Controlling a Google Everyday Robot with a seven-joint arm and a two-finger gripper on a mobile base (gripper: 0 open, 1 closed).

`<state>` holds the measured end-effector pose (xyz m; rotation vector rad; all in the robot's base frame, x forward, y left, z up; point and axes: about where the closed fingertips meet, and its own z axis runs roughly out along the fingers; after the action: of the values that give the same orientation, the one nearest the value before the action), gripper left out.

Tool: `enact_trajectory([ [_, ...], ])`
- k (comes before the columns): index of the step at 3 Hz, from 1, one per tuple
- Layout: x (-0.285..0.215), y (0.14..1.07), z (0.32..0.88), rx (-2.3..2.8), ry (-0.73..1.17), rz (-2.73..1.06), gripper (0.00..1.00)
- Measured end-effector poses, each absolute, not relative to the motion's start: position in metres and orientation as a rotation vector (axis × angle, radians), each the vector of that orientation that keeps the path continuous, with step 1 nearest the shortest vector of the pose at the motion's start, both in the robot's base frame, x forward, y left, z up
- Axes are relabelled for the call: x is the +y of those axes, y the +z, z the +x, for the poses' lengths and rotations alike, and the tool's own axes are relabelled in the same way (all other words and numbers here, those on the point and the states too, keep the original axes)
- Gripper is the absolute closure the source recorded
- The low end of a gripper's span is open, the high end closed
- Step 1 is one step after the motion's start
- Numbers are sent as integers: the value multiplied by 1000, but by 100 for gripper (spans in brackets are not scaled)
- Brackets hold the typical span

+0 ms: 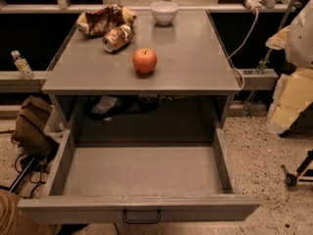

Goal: Place apple into top drawer

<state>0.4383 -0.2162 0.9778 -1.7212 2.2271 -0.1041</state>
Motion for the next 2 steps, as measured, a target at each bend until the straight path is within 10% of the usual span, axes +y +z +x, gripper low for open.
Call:
enact_trajectory([
  [2, -212, 967, 458, 2195, -99, -1697, 0],
])
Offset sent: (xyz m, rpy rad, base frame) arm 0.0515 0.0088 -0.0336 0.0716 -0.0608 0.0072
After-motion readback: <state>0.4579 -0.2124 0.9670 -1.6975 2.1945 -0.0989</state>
